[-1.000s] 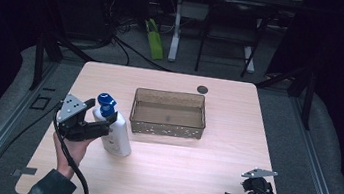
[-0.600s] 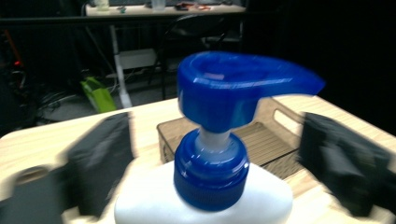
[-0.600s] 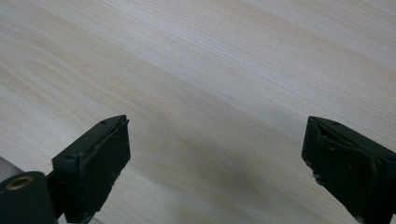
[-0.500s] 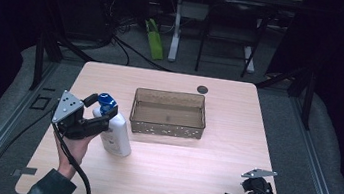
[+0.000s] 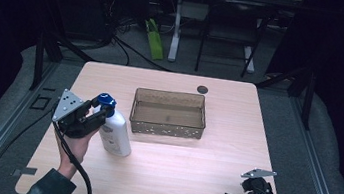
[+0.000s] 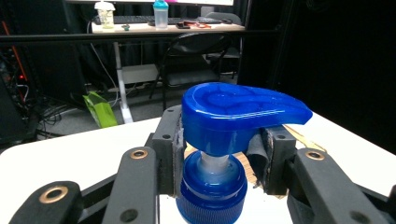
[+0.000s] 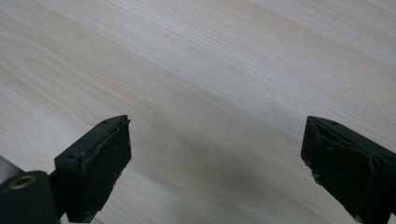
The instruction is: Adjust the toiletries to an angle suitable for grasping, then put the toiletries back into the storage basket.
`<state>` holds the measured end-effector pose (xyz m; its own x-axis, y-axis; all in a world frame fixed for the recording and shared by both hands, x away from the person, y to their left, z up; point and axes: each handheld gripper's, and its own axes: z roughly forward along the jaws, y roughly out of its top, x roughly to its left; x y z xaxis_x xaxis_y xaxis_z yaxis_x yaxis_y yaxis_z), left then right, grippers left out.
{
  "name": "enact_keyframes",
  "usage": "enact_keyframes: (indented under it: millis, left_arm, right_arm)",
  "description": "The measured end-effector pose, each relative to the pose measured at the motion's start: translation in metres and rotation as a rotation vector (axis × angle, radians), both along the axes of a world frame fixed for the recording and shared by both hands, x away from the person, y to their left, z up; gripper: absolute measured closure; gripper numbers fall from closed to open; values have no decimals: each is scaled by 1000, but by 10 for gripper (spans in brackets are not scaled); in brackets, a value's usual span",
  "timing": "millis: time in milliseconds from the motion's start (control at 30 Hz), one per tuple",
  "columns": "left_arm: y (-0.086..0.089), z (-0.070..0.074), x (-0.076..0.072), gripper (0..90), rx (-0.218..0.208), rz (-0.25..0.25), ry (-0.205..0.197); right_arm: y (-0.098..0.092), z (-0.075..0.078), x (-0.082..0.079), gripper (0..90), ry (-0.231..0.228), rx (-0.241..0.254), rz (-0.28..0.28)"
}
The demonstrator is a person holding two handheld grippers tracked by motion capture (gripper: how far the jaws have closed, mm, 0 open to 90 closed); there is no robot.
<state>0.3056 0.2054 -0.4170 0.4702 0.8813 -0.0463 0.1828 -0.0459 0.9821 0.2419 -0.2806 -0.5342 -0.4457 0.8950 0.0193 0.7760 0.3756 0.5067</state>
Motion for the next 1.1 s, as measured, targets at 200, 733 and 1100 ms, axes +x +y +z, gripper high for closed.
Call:
enact_keyframes:
  millis: [200,733,1100]
  left_arm:
    - [1,-1,1,588,-2,-4,-9]
    - [1,-1,1,589,-2,-1,-24]
    - [0,-1,1,590,-1,2,-27]
  right_arm:
    - [2,1,0,83,-4,-3,6]
    - [0,0,1,85,-6,-10,2]
    - [-1,1,0,85,-18,-18,-1]
